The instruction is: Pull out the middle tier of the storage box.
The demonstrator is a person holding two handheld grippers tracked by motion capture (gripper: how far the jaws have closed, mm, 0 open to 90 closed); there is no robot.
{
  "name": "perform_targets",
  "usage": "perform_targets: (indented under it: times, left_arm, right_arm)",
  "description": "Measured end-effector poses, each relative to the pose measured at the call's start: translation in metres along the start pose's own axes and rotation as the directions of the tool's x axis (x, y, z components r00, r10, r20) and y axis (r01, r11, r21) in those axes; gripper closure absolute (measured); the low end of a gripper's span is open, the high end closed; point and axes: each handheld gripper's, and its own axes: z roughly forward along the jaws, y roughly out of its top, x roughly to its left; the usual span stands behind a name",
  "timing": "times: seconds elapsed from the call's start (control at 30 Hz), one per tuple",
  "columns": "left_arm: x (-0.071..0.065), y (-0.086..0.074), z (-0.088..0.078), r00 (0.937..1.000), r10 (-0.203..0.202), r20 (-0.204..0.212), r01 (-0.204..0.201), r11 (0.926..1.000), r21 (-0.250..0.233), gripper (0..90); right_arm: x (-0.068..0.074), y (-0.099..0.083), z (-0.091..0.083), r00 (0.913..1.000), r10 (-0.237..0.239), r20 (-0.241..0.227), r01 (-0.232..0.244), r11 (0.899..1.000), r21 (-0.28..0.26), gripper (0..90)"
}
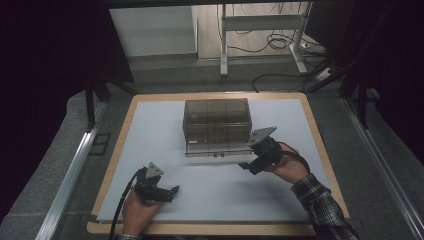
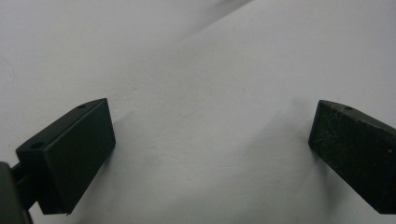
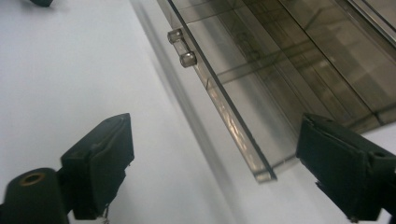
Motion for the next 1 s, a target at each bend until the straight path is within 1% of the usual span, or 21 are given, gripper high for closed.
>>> perform_targets:
  times: [0.03,0.07,0.17,0.3,0.33,0.57,0.6,0.63,0.73,0.77,0.8,0.93,1.0]
  left_arm:
    - [0.0,0.0,0.0,1.0,0.001,0.0,-0.001,1.0,0.0,0.1]
    - [0.0,0.0,0.0,1.0,0.002,0.0,-0.002,1.0,0.0,0.1]
    - [0.0,0.0,0.0,1.0,0.002,0.0,-0.002,1.0,0.0,0.1]
    - [0.0,0.0,0.0,1.0,0.002,0.0,-0.002,1.0,0.0,0.1]
    - [0.0,0.0,0.0,1.0,0.001,0.0,-0.001,1.0,0.0,0.1]
    - [0.0,0.0,0.0,1.0,0.002,0.0,-0.002,1.0,0.0,0.1]
    - [0.0,0.0,0.0,1.0,0.002,-0.001,-0.002,1.0,0.0,0.1]
    - [0.0,0.0,0.0,1.0,-0.001,0.0,0.001,1.0,-0.001,0.1]
    - [0.0,0.0,0.0,1.0,-0.001,0.0,0.001,1.0,-0.001,0.1]
    - [0.0,0.0,0.0,1.0,-0.001,0.0,0.001,1.0,-0.001,0.1]
    - [0.0,0.0,0.0,1.0,-0.002,-0.001,0.002,1.0,-0.001,0.1]
    - [0.0,0.0,0.0,1.0,-0.002,-0.001,0.002,1.0,-0.001,0.1]
    - [0.0,0.0,0.0,1.0,-0.002,-0.001,0.002,1.0,-0.001,0.1]
  right_arm:
    - [0.002,-0.004,-0.003,0.9996,0.026,0.01,-0.026,1.0,-0.011,8.3]
    - [0.002,-0.004,-0.003,0.9996,0.026,0.01,-0.026,1.0,-0.011,8.3]
    - [0.004,-0.011,-0.009,0.9978,0.055,0.038,-0.055,0.998,-0.022,4.4]
    - [0.007,-0.016,-0.013,0.9965,0.066,0.052,-0.064,0.998,-0.024,2.2]
    - [0.009,-0.019,-0.016,0.9952,0.075,0.063,-0.074,0.997,-0.026,1.4]
    - [0.014,-0.032,-0.023,0.9914,0.096,0.088,-0.094,0.995,-0.034,0.8]
    - [0.014,-0.035,-0.023,0.9904,0.104,0.092,-0.101,0.994,-0.036,0.7]
    - [0.016,-0.04,-0.025,0.9873,0.124,0.099,-0.121,0.992,-0.04,0.5]
    - [0.016,-0.049,-0.026,0.9833,0.145,0.111,-0.141,0.989,-0.043,0.4]
    - [0.016,-0.049,-0.026,0.9833,0.145,0.111,-0.141,0.989,-0.043,0.4]
    - [0.017,-0.054,-0.026,0.9803,0.161,0.114,-0.157,0.986,-0.048,0.1]
    - [0.019,-0.064,-0.027,0.9736,0.183,0.136,-0.178,0.983,-0.051,0.0]
    - [0.02,-0.068,-0.027,0.9716,0.192,0.138,-0.187,0.981,-0.053,0.0]
